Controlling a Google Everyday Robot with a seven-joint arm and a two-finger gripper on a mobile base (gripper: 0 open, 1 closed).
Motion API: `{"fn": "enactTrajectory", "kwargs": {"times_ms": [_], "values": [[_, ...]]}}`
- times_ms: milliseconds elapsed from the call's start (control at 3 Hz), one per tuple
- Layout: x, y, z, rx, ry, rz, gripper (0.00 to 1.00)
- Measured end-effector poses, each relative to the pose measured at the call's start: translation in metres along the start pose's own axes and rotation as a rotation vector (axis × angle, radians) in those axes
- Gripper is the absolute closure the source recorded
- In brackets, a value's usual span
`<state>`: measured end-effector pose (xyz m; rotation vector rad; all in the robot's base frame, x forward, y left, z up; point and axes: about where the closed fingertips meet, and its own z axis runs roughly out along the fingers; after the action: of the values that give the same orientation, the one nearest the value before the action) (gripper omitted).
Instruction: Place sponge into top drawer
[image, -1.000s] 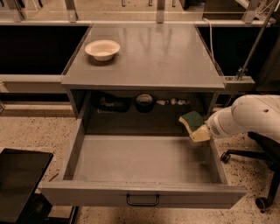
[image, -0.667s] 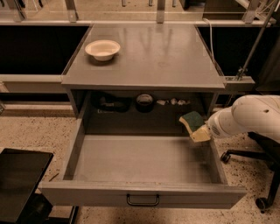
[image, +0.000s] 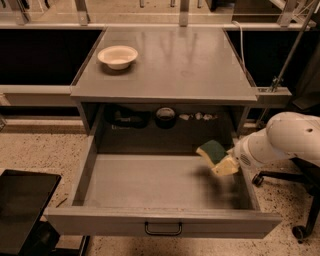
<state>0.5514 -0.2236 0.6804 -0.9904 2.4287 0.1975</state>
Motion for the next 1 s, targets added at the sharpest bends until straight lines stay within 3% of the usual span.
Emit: {"fn": "enactTrajectory", "kwargs": {"times_ms": [333,667,1000], "values": [[0.022,0.06,0.035,-0.191,0.057,-0.055,1.0],[0.042,0.094,0.067,-0.29,0.107,-0.085,1.0],[0.042,0.094,0.067,-0.29,0.107,-0.085,1.0]]}}
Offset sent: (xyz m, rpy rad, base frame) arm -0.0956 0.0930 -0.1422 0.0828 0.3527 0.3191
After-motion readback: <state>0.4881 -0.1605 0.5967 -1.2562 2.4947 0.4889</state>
